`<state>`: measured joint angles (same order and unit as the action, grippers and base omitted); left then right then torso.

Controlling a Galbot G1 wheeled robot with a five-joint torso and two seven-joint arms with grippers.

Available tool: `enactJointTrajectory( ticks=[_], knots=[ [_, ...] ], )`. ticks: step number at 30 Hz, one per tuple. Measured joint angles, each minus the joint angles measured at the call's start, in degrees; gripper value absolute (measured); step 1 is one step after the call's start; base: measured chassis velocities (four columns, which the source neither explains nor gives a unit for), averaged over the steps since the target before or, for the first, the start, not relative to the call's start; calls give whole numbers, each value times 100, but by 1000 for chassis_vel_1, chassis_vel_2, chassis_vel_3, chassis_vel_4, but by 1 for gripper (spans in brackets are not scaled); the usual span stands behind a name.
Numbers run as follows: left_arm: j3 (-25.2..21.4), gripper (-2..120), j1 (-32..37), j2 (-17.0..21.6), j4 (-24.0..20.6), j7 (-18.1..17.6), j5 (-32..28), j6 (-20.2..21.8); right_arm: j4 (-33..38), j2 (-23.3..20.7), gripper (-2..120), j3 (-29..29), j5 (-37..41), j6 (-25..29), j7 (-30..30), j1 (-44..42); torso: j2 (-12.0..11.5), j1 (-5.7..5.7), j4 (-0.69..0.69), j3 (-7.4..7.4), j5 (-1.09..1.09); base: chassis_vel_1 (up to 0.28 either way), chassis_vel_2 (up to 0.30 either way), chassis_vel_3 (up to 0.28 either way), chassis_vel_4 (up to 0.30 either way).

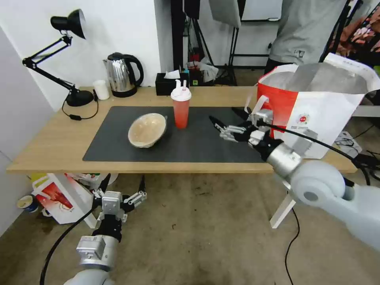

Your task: Pick up the trash from the table and place it into the takeout bag.

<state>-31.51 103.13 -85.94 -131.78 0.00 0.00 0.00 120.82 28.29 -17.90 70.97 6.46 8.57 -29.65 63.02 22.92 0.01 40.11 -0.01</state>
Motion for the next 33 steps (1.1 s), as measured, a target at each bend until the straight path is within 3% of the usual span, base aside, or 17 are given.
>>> enactJointTrajectory(
  ticks=[17,33],
  knots=[
    [0,100,0,0,0,0,0,0,-401,357,100,-586,196,-36,-17,494,0,0,-2,0,0,0,0,0,0],
    [0,100,0,0,0,0,0,0,-1076,978,100,-1428,285,-54,-75,1152,1,0,-1,0,0,0,0,0,0]
  ],
)
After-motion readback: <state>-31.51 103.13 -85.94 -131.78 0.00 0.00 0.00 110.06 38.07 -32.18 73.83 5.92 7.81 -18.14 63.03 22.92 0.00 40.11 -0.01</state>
